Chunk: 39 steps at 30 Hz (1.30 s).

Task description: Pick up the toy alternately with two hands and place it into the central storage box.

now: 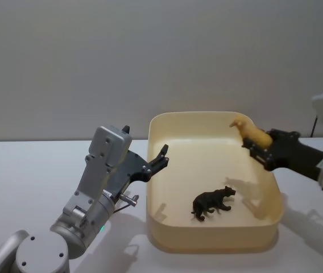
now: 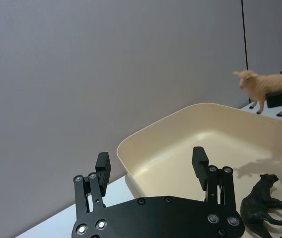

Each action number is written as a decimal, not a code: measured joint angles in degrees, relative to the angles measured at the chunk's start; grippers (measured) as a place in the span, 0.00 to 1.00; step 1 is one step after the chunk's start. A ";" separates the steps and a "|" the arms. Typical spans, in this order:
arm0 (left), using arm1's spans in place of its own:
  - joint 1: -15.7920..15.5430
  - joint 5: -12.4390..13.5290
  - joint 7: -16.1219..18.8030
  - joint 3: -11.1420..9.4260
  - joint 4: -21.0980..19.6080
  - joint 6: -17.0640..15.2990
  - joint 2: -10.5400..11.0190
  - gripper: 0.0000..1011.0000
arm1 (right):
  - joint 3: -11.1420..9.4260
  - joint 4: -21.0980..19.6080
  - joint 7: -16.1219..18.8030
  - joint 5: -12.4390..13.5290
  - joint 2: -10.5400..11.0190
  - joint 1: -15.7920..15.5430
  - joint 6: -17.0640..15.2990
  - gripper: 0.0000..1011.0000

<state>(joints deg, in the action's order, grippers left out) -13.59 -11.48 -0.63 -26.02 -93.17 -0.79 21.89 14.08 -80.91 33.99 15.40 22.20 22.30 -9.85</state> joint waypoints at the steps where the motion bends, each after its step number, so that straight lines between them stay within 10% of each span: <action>1: 0.00 0.00 0.00 0.00 0.00 0.00 0.00 0.99 | 0.30 0.65 0.25 -0.23 -0.40 0.46 -0.09 0.35; 22: 0.00 0.00 0.00 0.00 0.00 0.00 0.00 0.99 | 1.87 4.28 1.92 -1.26 -2.21 3.05 -0.82 0.95; 39: 0.00 0.00 0.00 0.00 0.00 0.00 0.00 0.99 | -3.26 -5.36 -5.07 6.98 4.31 -4.91 -0.43 0.99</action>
<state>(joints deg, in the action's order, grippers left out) -13.59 -11.48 -0.63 -26.03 -93.17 -0.79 21.89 10.82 -86.27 28.92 22.38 26.51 17.39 -10.28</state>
